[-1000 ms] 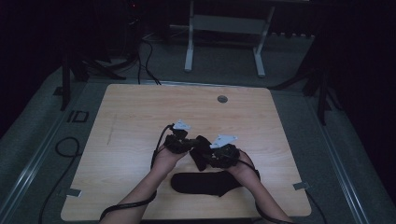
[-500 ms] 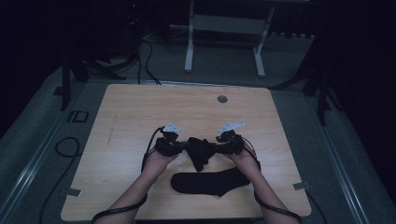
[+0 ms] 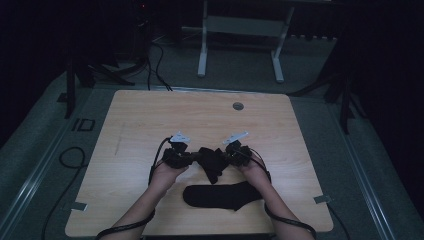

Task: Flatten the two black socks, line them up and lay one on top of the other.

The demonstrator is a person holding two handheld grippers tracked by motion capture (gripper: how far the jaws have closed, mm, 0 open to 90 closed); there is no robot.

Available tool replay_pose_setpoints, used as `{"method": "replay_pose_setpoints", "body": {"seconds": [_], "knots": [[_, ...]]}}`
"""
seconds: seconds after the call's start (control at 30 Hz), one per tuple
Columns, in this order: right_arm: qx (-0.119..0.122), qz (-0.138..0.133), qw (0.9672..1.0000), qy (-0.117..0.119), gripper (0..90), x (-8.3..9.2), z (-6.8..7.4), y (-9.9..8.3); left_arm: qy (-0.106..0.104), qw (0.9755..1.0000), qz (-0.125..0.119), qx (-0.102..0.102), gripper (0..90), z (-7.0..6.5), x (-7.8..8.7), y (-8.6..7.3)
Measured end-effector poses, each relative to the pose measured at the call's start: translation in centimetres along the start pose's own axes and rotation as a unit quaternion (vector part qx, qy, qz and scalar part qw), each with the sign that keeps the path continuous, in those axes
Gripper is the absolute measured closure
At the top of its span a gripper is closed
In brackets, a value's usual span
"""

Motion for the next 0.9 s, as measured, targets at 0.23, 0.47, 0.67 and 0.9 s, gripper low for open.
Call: {"method": "replay_pose_setpoints", "body": {"seconds": [0.23,0.47,0.67,0.9], "knots": [[-0.020,-0.032,0.9991,-0.022,86.5,3.7,-1.7,0.2,0.003,0.9999,-0.008,-0.005,88.5,0.3,2.1,0.3],[-0.049,-0.047,0.9965,-0.049,86.3,6.9,-4.5,-0.9,0.014,0.9999,-0.005,0.007,88.5,1.5,2.9,-0.6],[-0.089,-0.054,0.9928,-0.060,86.0,8.6,-7.0,-3.1,0.013,0.9996,0.013,0.022,88.5,2.4,2.0,-2.0],[-0.102,-0.052,0.9917,-0.058,84.7,8.5,-7.3,-4.2,0.019,0.9991,0.034,0.016,88.4,2.8,0.2,-3.4]]}}
Point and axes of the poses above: each handheld gripper's, and its own axes: x roughly backward along the jaws, y roughly out of its top, z roughly to its left, the point moved 8 cm from there along -x, roughly forward along the jaws, and after that the axes turned 12 degrees about -z, right-handed, at the moved point
